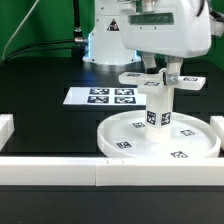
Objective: Assemble round table
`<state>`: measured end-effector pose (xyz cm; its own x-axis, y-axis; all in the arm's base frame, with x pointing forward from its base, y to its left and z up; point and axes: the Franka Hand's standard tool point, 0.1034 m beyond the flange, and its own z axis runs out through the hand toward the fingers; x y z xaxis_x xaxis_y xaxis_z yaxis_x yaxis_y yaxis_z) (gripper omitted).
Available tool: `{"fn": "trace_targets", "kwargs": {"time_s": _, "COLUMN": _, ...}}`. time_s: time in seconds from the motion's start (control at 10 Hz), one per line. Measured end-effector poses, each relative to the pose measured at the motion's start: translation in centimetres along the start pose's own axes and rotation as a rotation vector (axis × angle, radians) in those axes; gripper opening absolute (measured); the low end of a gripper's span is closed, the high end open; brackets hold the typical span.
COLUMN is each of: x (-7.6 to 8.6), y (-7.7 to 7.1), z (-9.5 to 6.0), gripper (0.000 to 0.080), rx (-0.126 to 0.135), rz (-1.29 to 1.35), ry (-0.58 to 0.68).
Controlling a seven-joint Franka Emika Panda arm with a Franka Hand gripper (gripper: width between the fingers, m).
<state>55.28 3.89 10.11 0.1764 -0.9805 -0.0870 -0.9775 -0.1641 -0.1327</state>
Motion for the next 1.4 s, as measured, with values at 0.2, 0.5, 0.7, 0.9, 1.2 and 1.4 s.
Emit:
{"fn": "trace_targets", "kwargs": {"time_s": 0.2, "x": 0.0, "y": 0.0, "z": 0.0, "gripper": 0.0440, "rx": -0.002, "rz": 0.220, "ry": -0.001}}
{"fn": "trace_targets", "kwargs": {"time_s": 0.5, "x": 0.1, "y": -0.1, "z": 0.0, "gripper": 0.0440, "rx": 0.002, "rz": 0.412, "ry": -0.005}}
{"fn": "trace_targets", "kwargs": {"time_s": 0.7, "x": 0.0, "y": -0.1, "z": 0.1, "gripper": 0.0623, "rx": 0.000, "rz": 0.418, "ry": -0.006}}
{"fn": "trace_targets", "kwargs": {"time_s": 0.9, "x": -0.5, "y": -0.4, "z": -1.9, "gripper": 0.0644, "rx": -0.013, "rz": 0.363, "ry": -0.043}}
{"fn": "trace_targets", "kwargs": {"time_s": 1.2, "x": -0.6, "y": -0.7, "z": -2.4, "gripper": 0.0649, "rx": 0.002, "rz": 0.270, "ry": -0.046}}
{"fn": "trace_targets", "kwargs": {"time_s": 1.4, "x": -0.4, "y": -0.9, "z": -2.2, "gripper": 0.0649, "rx": -0.020, "rz": -0.060, "ry": -0.024}}
